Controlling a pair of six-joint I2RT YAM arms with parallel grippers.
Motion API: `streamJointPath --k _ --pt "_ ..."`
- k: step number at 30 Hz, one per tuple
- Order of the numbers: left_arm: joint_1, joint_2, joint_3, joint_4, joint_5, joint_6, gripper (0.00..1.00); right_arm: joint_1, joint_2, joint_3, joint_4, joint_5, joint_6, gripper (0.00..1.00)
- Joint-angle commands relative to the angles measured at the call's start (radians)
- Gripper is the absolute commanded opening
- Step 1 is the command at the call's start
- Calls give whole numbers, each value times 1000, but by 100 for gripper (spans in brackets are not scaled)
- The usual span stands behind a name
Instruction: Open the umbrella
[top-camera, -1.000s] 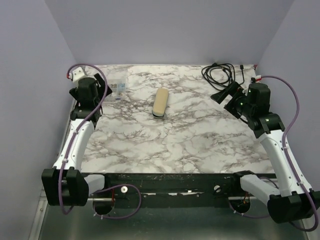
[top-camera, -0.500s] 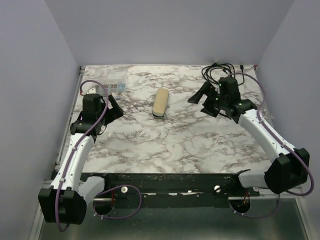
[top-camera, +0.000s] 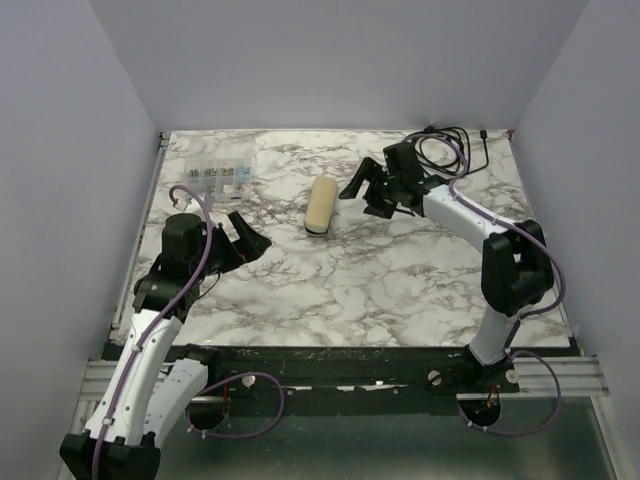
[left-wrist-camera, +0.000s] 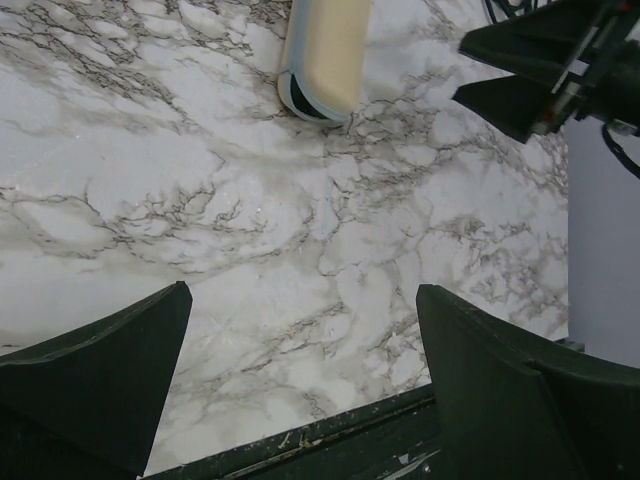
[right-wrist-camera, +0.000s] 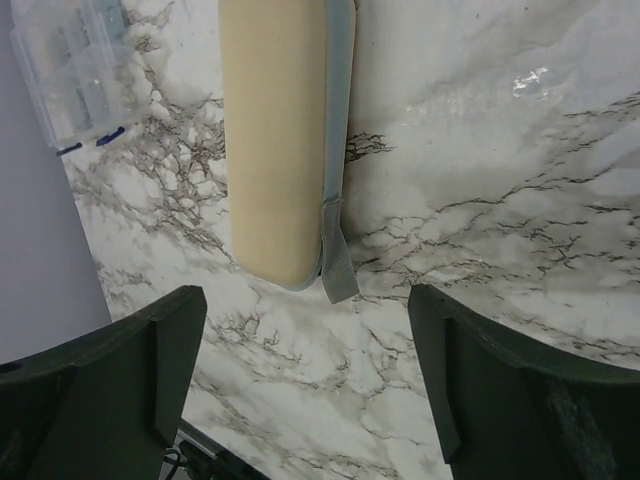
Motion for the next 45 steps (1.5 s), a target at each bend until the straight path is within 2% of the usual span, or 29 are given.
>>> streamJointPath --k 1,14,26,29,32,38,45 --pt "-5 -92 -8 -75 62 -12 98 34 109 68 78 -25 -11 89" --pt "-5 -279 -40 -231 94 28 99 80 387 244 111 -37 7 89" --pt "-5 -298 -27 -259 77 64 99 125 531 305 79 -26 -19 85" --pt "-5 -302 -29 -259 79 66 99 132 549 309 77 -25 -20 79" --pt "-6 -301 -28 -260 77 67 98 132 554 319 71 -28 -27 65" --pt "-5 -290 -23 -264 76 66 99 132 510 359 32 -39 -65 48" --pt "-5 -260 35 -284 70 102 99 131 341 325 43 -148 -106 41"
